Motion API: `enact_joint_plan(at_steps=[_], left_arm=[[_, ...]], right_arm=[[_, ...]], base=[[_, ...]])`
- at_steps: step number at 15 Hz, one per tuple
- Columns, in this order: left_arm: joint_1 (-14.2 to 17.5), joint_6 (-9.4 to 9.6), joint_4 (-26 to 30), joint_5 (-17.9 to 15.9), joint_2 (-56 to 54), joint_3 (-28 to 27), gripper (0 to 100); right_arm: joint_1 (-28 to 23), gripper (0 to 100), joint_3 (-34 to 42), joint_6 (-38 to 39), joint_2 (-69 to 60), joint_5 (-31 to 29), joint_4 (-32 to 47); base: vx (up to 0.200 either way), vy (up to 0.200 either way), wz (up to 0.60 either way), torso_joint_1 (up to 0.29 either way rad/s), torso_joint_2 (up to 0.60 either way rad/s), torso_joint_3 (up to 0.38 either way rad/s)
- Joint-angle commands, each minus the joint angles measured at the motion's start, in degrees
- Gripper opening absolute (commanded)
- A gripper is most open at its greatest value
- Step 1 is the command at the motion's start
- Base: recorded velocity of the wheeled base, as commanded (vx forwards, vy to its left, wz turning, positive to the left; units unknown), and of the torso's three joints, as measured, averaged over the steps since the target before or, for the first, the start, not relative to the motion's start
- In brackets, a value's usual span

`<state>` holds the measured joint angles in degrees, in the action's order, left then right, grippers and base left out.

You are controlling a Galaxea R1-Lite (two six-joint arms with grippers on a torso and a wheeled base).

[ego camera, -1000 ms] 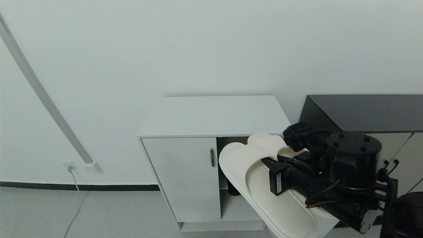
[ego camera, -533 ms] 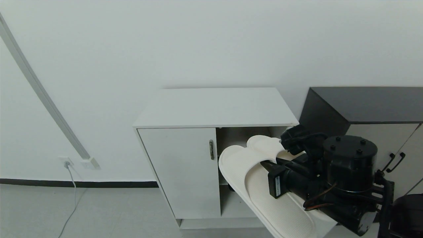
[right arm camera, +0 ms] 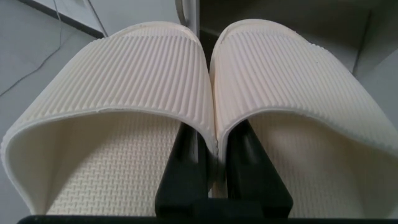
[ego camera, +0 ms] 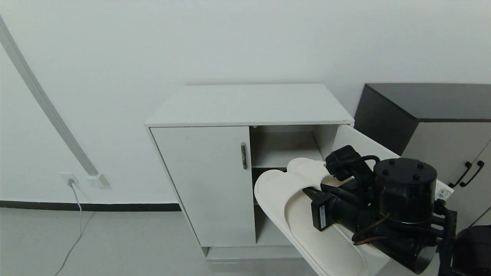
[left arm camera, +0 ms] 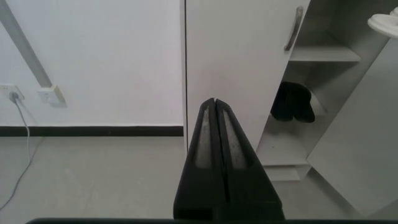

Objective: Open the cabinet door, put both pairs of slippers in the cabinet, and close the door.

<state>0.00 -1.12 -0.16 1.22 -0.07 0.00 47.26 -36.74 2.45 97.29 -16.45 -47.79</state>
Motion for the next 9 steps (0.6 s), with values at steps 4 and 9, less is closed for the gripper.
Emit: enact_joint_plan(at_steps=[4, 9], left_arm=[[0.0, -0.02, 0.0, -0.1, 0.1, 0.0, 0], [0.0, -0.02, 0.0, 0.0, 0.1, 0.0, 0]], right_arm=[[0.1, 0, 0.2, 0.0, 0.4, 0.0, 0.0], [0.0, 0, 0.8, -1.0, 0.5, 0.0, 0.0]], base=[[0.000, 0.000, 0.00, -0.190, 0.51, 0.317], [0.000, 0.000, 0.00, -0.161, 0.48, 0.316]])
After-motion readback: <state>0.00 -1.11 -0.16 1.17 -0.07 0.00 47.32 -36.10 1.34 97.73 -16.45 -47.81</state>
